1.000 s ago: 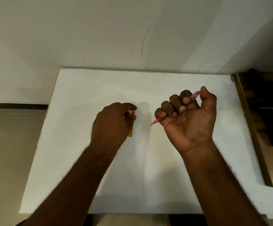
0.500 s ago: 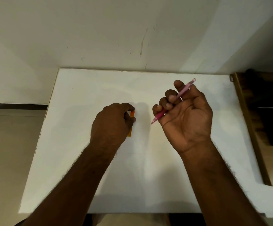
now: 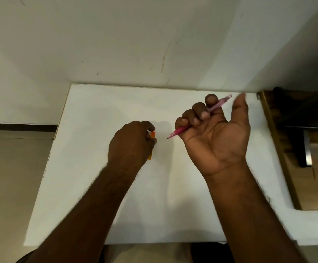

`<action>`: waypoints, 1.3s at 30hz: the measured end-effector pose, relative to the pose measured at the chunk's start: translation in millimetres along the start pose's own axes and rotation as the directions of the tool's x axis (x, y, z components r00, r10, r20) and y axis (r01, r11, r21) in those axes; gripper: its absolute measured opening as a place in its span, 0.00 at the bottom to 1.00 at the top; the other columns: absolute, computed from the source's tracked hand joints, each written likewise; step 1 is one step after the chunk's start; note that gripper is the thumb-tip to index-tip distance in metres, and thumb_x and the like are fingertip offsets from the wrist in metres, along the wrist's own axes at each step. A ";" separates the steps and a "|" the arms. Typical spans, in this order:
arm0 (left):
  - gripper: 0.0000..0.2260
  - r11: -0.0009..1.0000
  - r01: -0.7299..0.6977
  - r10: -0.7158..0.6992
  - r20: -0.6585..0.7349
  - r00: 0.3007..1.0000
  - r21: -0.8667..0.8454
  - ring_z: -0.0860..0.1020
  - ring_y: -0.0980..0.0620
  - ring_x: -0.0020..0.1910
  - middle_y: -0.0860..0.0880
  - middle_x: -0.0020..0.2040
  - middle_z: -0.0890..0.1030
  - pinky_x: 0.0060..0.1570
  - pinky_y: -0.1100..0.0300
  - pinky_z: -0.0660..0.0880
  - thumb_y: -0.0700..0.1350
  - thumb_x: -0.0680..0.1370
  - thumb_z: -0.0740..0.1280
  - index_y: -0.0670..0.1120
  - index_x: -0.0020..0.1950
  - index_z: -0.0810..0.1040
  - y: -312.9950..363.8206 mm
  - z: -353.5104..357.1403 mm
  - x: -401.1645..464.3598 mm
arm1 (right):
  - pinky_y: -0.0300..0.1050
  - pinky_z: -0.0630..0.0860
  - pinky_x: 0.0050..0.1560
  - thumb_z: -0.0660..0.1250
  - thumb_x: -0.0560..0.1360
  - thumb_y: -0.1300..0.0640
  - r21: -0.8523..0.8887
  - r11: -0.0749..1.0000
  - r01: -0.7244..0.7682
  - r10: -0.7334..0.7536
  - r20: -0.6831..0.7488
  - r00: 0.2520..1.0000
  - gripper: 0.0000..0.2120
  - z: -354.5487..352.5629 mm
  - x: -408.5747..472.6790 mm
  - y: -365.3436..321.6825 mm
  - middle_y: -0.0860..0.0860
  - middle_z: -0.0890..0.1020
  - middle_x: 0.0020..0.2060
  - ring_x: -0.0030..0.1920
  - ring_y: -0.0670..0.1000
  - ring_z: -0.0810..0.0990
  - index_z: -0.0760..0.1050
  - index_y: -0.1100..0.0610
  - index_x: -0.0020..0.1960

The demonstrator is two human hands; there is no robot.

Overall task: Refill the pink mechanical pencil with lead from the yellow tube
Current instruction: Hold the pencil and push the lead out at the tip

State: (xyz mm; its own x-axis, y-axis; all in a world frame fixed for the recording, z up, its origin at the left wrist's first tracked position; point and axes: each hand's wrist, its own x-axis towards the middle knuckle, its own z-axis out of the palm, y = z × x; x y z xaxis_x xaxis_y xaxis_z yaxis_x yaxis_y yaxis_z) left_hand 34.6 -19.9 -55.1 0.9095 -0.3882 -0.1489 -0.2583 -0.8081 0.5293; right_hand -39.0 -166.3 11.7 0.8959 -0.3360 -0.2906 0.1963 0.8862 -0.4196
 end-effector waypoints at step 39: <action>0.08 0.999 0.001 -0.002 -0.022 1.000 -0.039 0.80 0.56 0.41 0.58 0.44 0.82 0.46 0.57 0.77 0.54 0.76 0.71 0.58 0.54 0.81 -5.0 3.2 2.4 | 0.46 0.66 0.38 0.54 0.80 0.42 0.004 0.998 0.059 -0.059 -0.005 0.998 0.20 -23.4 21.9 -0.6 0.49 0.66 0.28 0.31 0.50 0.61 0.70 0.55 0.37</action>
State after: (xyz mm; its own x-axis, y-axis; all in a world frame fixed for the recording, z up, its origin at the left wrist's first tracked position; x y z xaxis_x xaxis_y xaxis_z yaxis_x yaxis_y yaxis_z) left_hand 37.0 -18.1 -60.8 0.9168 -0.3769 -0.1317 -0.2443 -0.7904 0.5617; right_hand -28.7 -181.6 -14.5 0.8806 -0.3893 -0.2701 0.2503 0.8662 -0.4325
